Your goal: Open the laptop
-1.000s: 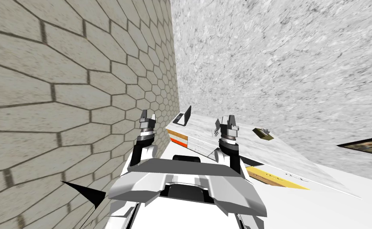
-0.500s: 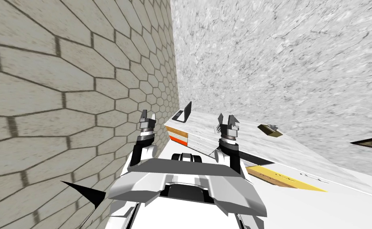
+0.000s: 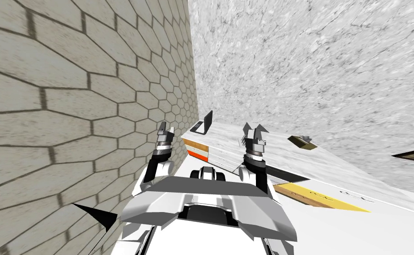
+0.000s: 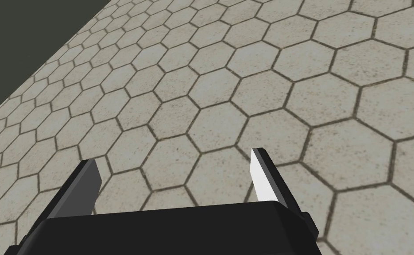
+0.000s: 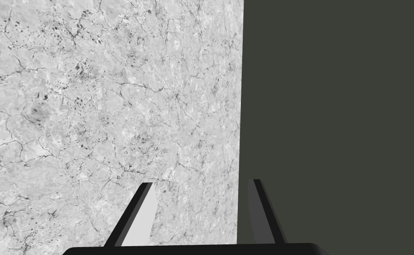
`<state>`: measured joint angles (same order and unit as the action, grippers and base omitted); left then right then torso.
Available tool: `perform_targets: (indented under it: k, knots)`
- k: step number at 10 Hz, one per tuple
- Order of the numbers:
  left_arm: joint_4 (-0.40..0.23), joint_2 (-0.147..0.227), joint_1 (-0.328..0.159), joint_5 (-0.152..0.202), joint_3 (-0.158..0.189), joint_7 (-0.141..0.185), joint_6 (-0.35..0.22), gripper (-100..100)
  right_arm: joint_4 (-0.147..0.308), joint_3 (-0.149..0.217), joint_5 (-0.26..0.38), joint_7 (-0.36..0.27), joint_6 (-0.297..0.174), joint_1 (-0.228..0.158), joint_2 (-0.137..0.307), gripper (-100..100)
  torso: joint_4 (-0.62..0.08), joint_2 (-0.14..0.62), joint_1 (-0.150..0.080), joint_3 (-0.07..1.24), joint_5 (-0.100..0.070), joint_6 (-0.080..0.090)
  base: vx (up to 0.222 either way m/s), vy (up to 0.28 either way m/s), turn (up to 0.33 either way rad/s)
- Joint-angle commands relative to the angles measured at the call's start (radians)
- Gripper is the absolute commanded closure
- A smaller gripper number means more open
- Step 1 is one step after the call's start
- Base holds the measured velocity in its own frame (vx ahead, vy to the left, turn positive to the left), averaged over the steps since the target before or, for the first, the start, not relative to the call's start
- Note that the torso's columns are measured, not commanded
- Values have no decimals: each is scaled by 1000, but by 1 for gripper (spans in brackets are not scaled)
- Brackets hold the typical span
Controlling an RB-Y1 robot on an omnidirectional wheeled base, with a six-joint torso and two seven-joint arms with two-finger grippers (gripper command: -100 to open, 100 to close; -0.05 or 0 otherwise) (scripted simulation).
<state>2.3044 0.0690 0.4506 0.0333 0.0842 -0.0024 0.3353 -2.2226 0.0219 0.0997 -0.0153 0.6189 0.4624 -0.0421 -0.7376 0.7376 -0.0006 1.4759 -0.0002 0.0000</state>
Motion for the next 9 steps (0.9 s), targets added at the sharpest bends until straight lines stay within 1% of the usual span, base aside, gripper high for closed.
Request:
perform_targets:
  k: [1, 4, 9]
  knots:
    - [-13, 40, -28, 3, 13, 1, -48, -100, 0, 0, 0, 0, 0, 0, 0, 0, 0, 0, 0, 0, 0, 0, 7, -38, -34]
    - [-35, 63, -72, 8, 33, 3, -115, -100, 0, 0, 0, 0, 0, 0, 0, 0, 0, 0, 0, 0, 0, 0, 12, -52, -50]
    - [-76, 77, -159, 18, 74, 6, -245, -100, 0, 0, 0, 0, 0, 0, 0, 0, 0, 0, 1, 0, 0, 0, 18, -62, -55]
